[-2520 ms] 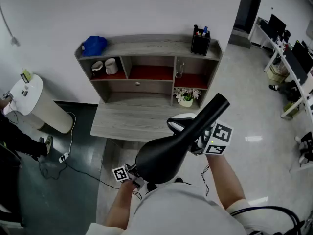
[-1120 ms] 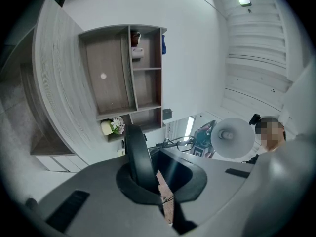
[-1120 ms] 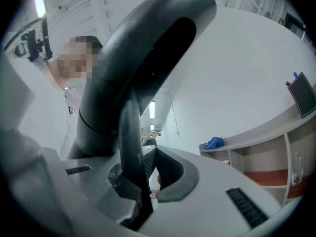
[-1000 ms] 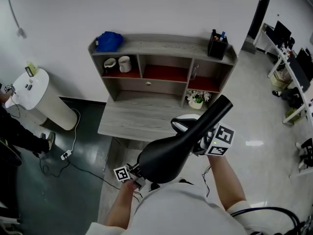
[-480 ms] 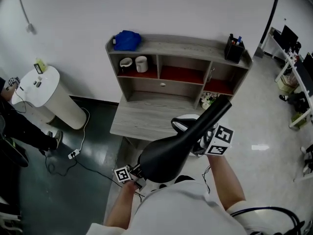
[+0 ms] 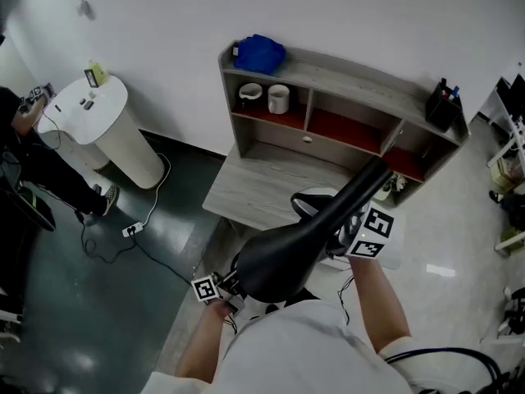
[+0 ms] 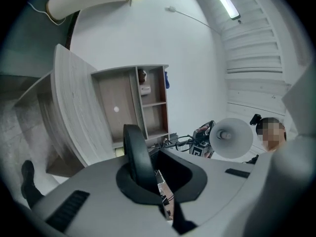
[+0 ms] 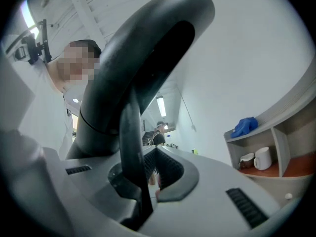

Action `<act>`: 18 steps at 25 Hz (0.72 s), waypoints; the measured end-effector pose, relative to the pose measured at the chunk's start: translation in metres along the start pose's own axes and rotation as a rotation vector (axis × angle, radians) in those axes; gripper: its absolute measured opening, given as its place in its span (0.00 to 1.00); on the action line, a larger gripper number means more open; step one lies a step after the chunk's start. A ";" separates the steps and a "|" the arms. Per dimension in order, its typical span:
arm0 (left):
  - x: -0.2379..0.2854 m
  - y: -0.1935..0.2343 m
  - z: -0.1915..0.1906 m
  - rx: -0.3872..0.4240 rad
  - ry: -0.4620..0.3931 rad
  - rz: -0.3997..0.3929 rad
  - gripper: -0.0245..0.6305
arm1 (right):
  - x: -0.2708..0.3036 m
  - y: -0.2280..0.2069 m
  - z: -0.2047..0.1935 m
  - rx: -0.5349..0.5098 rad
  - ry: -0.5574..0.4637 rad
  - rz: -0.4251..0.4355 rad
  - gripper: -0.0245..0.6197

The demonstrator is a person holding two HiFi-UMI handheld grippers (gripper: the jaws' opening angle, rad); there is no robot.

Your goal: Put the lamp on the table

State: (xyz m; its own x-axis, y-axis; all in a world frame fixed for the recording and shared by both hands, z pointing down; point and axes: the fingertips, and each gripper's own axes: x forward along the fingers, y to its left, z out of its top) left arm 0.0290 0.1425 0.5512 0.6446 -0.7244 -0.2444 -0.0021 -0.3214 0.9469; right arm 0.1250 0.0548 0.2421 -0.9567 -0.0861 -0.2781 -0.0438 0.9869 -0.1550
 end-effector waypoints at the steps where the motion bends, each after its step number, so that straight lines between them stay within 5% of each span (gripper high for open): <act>1: 0.000 0.003 0.004 0.004 -0.018 0.008 0.05 | 0.006 -0.006 -0.002 0.007 0.006 0.020 0.06; 18: 0.045 0.068 0.083 0.046 -0.310 0.131 0.05 | 0.072 -0.135 -0.030 0.113 0.093 0.304 0.06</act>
State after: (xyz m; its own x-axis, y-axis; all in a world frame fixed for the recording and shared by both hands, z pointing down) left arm -0.0054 0.0371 0.5875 0.3739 -0.9100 -0.1793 -0.1086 -0.2350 0.9659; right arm 0.0533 -0.0809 0.2712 -0.9435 0.2276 -0.2407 0.2746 0.9439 -0.1837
